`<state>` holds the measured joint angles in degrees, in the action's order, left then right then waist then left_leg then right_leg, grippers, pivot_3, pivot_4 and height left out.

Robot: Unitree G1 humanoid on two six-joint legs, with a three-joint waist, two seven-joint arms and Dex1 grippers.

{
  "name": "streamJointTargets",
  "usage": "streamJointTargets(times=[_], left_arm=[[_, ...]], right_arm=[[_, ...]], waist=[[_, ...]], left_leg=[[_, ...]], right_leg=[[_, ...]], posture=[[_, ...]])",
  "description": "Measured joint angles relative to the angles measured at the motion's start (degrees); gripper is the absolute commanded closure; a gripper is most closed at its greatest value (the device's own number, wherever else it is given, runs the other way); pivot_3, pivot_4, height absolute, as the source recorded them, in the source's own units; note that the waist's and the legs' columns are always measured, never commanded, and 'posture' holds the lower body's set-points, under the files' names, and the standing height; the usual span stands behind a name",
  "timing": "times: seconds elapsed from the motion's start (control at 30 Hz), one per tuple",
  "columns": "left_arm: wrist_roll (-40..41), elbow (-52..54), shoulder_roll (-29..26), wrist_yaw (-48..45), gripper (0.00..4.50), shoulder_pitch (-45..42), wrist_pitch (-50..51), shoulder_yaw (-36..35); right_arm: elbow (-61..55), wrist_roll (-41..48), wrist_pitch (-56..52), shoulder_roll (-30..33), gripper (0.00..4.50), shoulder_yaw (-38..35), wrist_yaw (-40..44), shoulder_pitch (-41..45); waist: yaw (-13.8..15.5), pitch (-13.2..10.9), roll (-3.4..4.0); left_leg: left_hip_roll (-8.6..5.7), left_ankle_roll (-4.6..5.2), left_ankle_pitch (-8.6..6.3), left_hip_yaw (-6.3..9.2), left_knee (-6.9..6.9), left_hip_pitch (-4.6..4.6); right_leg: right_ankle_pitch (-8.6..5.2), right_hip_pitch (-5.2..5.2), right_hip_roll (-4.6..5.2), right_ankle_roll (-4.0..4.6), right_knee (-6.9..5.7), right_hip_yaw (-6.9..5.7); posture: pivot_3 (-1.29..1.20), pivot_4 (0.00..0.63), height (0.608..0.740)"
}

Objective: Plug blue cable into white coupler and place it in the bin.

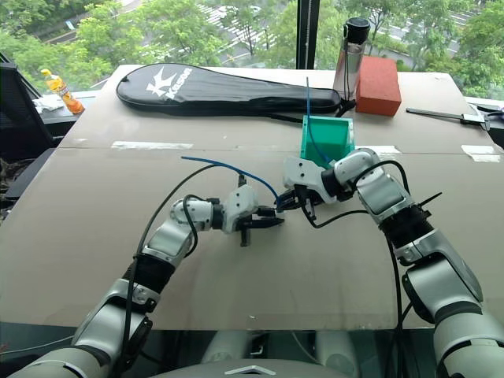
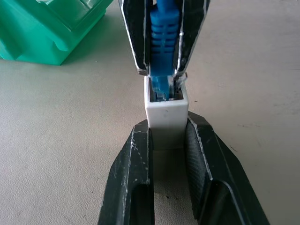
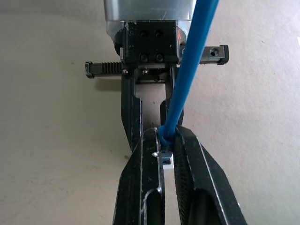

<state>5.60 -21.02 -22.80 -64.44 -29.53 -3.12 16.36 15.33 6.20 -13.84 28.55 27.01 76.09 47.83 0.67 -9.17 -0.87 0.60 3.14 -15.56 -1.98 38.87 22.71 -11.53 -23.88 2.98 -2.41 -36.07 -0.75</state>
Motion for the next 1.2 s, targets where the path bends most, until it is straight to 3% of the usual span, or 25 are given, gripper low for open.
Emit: streamJointTargets(times=[0.2,0.3,0.43,0.6,0.67,0.83,1.03,1.2], left_arm=[[-0.4,-0.5,-0.1,0.7,4.19,0.5,0.1,-0.2],[-0.3,-0.5,-0.1,1.0,4.19,0.8,0.7,-0.8],[1.7,3.2,1.0,0.9,4.19,1.9,4.9,-0.8],[6.2,12.4,0.7,4.2,4.19,-0.8,23.7,-3.1],[8.4,13.5,1.5,6.1,4.19,-6.1,33.5,-4.1],[14.2,9.3,8.6,13.4,4.19,-22.9,50.8,-9.6],[13.7,-6.4,14.0,18.4,4.19,-36.5,56.0,-9.6],[9.5,-30.7,20.9,23.7,4.19,-46.0,46.4,-10.1]], right_arm=[[0.4,-2.2,4.7,-1.7,4.5,-1.0,-3.4,-3.1],[1.4,-1.7,5.2,-3.8,3.59,-3.8,-6.6,-5.7],[-5.4,1.8,1.9,-1.4,1.71,-9.9,-9.9,-11.4],[-30.4,15.5,-8.1,2.8,1.71,-28.5,-17.6,-22.3],[-39.5,19.1,-10.8,4.4,1.71,-35.7,-21.7,-27.9],[-50.9,20.2,-14.7,6.4,1.71,-45.0,-29.2,-44.0],[-53.9,21.1,-15.1,7.4,1.71,-52.5,-32.0,-53.0],[-53.6,21.2,-14.5,6.9,1.71,-56.8,-34.1,-59.8]], waist=[[-0.2,0.7,-0.01],[-0.8,0.7,-0.03],[-0.6,0.6,0.1],[0.2,0.5,0.09],[0.5,0.5,0.06],[0.3,0.5,0.02],[0.0,0.4,-0.01],[0.1,0.4,-0.03]], left_leg=[[0.01,0.0,0.0,-0.01,-0.01,-0.26],[0.04,-0.01,0.0,-0.01,-0.02,-0.4],[-0.02,-0.02,0.01,0.03,0.11,0.03],[-0.03,-0.02,0.0,0.35,0.18,0.55],[-0.07,-0.02,0.0,0.61,0.25,0.69],[-0.24,0.0,0.01,0.78,0.51,0.92],[-0.33,0.0,0.01,0.73,0.46,0.81],[-0.34,0.0,0.01,0.72,0.41,0.91]], right_leg=[[-0.01,0.2,0.0,0.01,0.0,0.0],[-0.08,0.33,0.01,0.15,-0.06,0.02],[0.01,-0.07,0.13,0.02,-0.24,0.0],[-0.01,-0.38,0.14,-0.02,-0.26,-0.11],[-0.01,-0.35,0.1,-0.03,-0.19,-0.37],[-0.04,-0.33,0.1,-0.11,-0.07,-0.64],[-0.11,-0.29,0.0,-0.33,-0.04,-0.55],[-0.04,-0.33,-0.04,-0.21,0.1,-0.56]], posture=[[0.0,0.15,0.74],[0.0,0.15,0.74],[0.0,0.15,0.74],[0.0,0.15,0.74],[0.0,0.15,0.74],[0.0,0.15,0.74],[0.0,0.15,0.74],[0.0,0.15,0.74]])
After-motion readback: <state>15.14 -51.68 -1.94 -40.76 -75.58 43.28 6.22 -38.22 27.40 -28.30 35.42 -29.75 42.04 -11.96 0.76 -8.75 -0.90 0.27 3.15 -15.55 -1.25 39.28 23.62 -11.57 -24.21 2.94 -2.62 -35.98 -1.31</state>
